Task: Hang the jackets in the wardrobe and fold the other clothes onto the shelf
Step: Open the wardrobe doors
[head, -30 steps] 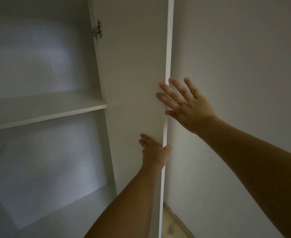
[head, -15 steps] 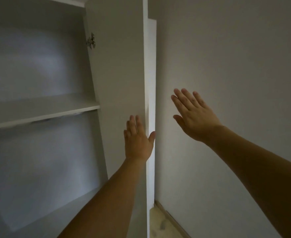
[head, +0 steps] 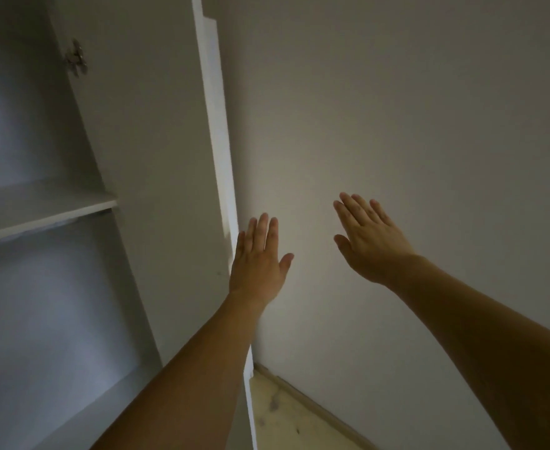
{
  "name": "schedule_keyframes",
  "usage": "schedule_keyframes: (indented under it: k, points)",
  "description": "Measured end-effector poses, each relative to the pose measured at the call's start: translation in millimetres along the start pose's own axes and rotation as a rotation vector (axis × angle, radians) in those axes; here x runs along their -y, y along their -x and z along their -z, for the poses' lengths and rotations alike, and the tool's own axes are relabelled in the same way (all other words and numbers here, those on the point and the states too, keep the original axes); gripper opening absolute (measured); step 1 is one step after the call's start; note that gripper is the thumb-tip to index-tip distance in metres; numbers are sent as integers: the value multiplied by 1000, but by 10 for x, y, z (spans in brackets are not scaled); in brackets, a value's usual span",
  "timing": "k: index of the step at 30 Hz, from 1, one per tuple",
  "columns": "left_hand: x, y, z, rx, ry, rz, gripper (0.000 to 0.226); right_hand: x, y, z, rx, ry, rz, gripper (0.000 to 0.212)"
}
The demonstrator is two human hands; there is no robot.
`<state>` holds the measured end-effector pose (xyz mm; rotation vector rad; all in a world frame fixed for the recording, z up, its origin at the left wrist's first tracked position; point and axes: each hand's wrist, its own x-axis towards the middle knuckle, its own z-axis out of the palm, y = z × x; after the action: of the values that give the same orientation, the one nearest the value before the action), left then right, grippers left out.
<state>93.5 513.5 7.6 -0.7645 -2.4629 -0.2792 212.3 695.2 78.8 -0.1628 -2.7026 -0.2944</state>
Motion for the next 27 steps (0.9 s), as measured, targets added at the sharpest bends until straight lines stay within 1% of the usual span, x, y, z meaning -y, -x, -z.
schedule_keyframes:
  k: [3,6,12,16,22,27]
  points:
    - [-146,-1,-155,29,33,-63,72,-93,217,-106,68,-14,-86,61]
    - [-431,69,-272,69,53,-150,72,-222,556,-193,116,-14,-160,61]
    - [-1376,428,-340,180,156,-329,71,-688,1552,-222,182,-19,-338,62]
    - [-2174,823,-280,239,230,-410,70,-1089,2456,-132,216,-15,-441,61]
    - [-3622,1766,-122,335,344,-546,69,-1736,4217,52,297,-21,-595,61]
    - [-4453,2417,-117,412,387,-641,69,-2076,5362,64,363,-73,-725,62]
